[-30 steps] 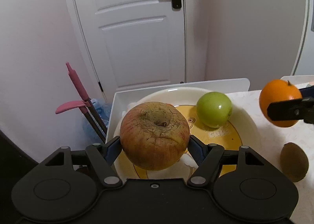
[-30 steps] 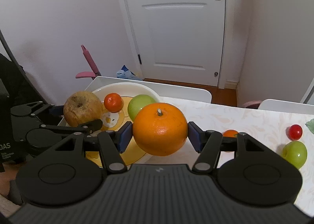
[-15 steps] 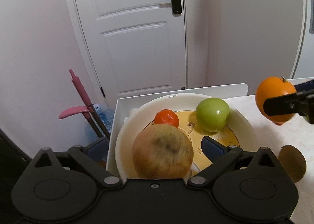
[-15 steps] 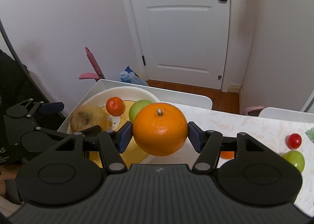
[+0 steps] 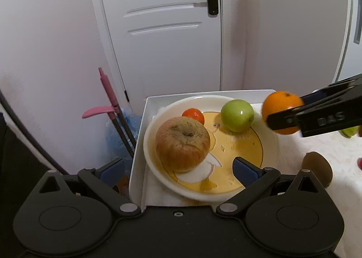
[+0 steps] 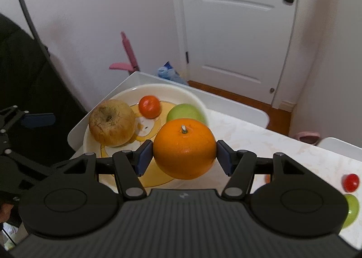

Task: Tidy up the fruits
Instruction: 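Open the left tool releasing the apple while the right tool releases the orange into the bowl, then move both tools back over the remaining fruits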

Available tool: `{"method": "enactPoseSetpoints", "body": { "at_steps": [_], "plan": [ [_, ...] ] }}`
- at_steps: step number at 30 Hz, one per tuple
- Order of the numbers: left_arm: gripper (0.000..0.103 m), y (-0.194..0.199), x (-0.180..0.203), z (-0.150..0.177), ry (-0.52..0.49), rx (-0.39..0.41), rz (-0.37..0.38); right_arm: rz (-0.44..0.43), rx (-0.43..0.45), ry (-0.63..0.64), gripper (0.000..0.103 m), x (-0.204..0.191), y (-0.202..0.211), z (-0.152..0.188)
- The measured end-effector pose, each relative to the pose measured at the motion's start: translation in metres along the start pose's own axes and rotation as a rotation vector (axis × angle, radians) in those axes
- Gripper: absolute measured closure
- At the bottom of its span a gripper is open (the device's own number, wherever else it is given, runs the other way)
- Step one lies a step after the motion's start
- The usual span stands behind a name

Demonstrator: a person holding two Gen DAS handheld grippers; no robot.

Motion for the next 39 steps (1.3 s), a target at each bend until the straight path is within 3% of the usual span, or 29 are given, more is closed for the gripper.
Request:
{"method": "enactPoseSetpoints", "body": {
  "at_steps": [15,17,26,39],
  "plan": [
    [0.0,-0.004,-0.005,0.021,0.017,-0.017,-0.006,-0.028,-0.033,0.046,0.023,-0.025,-0.043,0.008],
    [0.0,-0.003,-0.006,0.022,0.019,-0.018,-0.002,-0.044,0.001,0.013,0.0,-0.023,-0.033,0.003],
    [0.0,0.009,-0.001,0.021,0.004,0.0,0.014,-0.012,0.06,-0.046,0.0,-0.015,0.002,-0.002],
    [0.0,0.061,0.015,0.007,-0.027,0.072,0.046,0.067,0.124,-0.092,0.0,-0.002,0.087,0.023]
  ]
}}
Point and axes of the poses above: each gripper's, at about its wrist camera, not at the fingertips, and y roughly against the way its jaws point, x to its right, z to its underside, the point moved 10 cm from there along -y, roughly the way its jaws point, and after that the axes turned 12 degrees about -x, right-handed, at the moved point
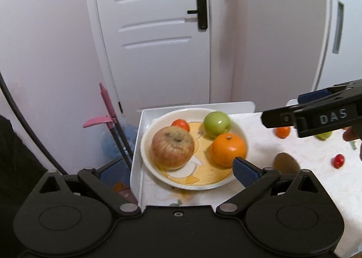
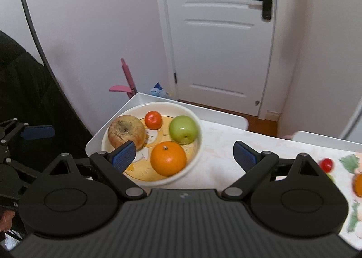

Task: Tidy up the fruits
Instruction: 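Move both tools back over the remaining fruits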

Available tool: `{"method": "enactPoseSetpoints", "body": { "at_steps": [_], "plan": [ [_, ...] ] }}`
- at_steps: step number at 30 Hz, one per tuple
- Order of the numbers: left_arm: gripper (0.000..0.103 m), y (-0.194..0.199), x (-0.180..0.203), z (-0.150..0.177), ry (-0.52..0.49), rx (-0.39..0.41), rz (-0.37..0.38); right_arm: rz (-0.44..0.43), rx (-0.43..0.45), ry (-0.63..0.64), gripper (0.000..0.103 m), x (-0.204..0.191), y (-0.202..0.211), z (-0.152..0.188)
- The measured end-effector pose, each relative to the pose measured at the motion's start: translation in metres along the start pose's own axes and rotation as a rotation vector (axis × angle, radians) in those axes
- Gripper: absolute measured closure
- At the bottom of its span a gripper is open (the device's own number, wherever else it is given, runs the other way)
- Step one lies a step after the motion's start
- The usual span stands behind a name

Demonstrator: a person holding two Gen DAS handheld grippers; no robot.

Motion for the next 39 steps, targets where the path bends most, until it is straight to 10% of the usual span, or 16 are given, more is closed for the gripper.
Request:
{"method": "enactPoseSetpoints", "body": {
  "at_steps": [19,39],
  "plan": [
    [0.0,0.047,0.103,0.007,-0.029,0.054,0.03,0.072,0.014,-0.027,0.0,0.107,0.089,0.08],
    [0.002,-0.052,0.177,0.028,0.046,0.005,-0.062,0.07,-0.013,-0.027,0.0,0.18,0.027,0.155]
  ]
}}
Point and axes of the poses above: each gripper's, at about its wrist camera, not at the fingertips, and y roughly against the way its jaws point, x to its right, z to its underside, the point moved 10 cm from there along -y, roughly the way its jaws point, and after that the axes turned 12 degrees about -x, right-handed, at the moved point
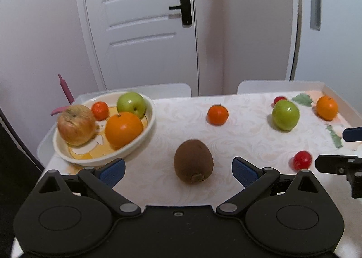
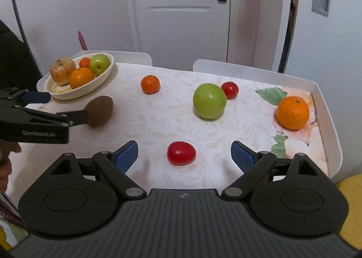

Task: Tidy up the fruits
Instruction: 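Move both tools back over the remaining fruits, then grasp the kiwi with the left tool while the right tool grasps the red tomato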

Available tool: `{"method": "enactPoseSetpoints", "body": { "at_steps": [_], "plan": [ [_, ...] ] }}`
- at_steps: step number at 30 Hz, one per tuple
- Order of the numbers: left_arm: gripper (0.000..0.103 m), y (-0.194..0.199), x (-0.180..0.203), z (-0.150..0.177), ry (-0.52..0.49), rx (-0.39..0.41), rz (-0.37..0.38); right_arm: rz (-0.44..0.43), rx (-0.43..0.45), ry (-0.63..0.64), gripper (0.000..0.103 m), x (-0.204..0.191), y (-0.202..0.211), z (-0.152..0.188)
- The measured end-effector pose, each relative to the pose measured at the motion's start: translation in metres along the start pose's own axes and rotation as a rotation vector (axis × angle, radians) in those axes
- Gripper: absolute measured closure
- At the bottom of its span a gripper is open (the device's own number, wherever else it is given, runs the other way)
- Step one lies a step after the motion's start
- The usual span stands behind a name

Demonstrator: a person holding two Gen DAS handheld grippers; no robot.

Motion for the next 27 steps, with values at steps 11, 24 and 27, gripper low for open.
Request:
{"method": "enactPoseSetpoints", "body": {
  "at_steps": [11,24,27],
  "plan": [
    [0.012,-0.046,0.017,0.002,-0.035,-0.021,-0.026,-0.017,-0.001,-0.02,0.015,0.004,-0.031,0.009],
    [0.051,-0.055,0.021,-0.003,-0.023,-0.02,-0.019,-0.021,-0.007,-0.013,0.026,0.002,-0.037,0.013],
    [0.052,-0.055,0.018,-0.003,-0.009,-0.026,-0.004,-0.024,-0.007,-0.008,0.028,0.0,-0.039,0.012]
  ]
}}
Point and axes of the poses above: each gripper's, at about its wrist camera, not at the fingertips, and y roughly against the way its jaws point, x to its right, z to its underside, the point moved 10 cm from there along -y, roughly the way its jaws point, and after that the axes turned 12 degrees about -x, right-handed, at the moved point
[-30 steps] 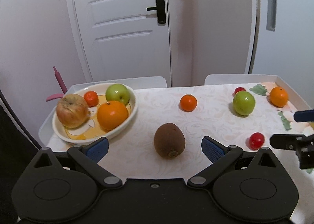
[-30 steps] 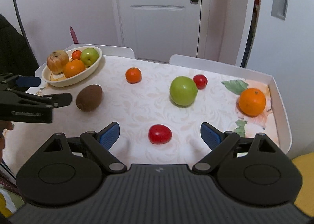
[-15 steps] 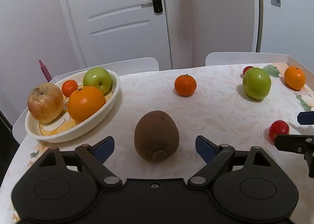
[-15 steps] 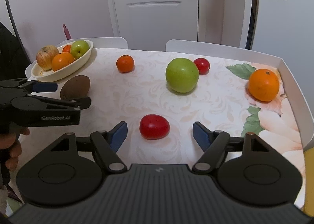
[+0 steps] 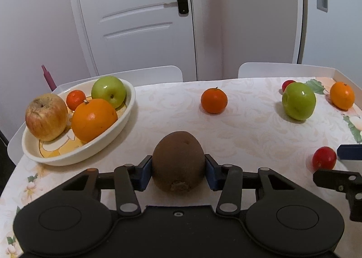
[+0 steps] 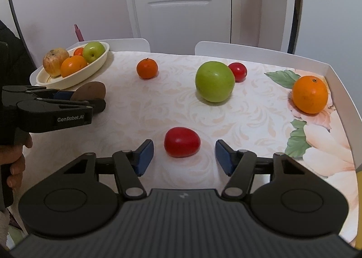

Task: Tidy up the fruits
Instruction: 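Grasp the kiwi with the left tool while the right tool grasps the red tomato, then carry the kiwi and red tomato with both tools over the duck bowl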

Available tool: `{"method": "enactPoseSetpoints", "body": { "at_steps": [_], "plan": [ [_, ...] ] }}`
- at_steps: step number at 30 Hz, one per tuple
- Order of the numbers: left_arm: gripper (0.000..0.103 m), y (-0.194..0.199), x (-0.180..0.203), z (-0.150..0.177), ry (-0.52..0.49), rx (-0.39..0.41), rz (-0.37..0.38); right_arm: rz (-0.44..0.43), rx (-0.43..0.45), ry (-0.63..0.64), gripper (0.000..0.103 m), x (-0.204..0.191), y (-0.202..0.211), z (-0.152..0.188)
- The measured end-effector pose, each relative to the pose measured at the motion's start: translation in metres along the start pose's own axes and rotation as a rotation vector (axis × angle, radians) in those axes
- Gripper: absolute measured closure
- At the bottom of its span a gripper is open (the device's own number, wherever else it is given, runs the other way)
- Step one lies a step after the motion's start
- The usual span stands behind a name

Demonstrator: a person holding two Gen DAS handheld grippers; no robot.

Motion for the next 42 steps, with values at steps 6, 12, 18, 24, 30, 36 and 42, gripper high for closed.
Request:
{"method": "enactPoseSetpoints", "body": {
  "at_steps": [6,12,18,24,30,36,42],
  "plan": [
    [0.052,0.004,0.0,0.004,-0.018,0.001,0.0,0.006,-0.005,0.006,0.032,-0.002,-0.004,0.0],
    [0.052,0.009,-0.004,0.01,-0.021,-0.011,0.003,0.006,-0.001,0.006,0.034,-0.004,-0.005,-0.002],
    [0.053,0.014,-0.011,0.016,0.003,-0.016,0.003,0.018,-0.001,0.015,0.05,-0.006,-0.007,-0.004],
    [0.053,0.024,-0.018,0.021,0.051,-0.005,-0.001,0.025,0.004,0.034,0.053,-0.01,-0.005,-0.008],
    [0.053,0.04,-0.026,0.022,0.088,0.013,-0.001,0.011,0.022,0.051,0.053,-0.018,0.005,-0.02],
    [0.053,0.063,-0.04,0.013,0.126,0.042,-0.01,-0.011,0.04,0.079,0.053,-0.037,0.02,-0.037],
    [0.053,0.091,-0.061,0.0,0.153,0.071,-0.025,-0.046,0.051,0.11,0.053,-0.066,0.038,-0.058]
  ]
}}
Point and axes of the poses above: each gripper's, at about its wrist camera, not at the fingertips, and y roughly against the way its jaws point, x to its right, z to its underside, the point moved 10 cm from there along -y, roughly the way its jaws point, and after that the axes turned 12 degrees about -x, right-handed, at the moved point
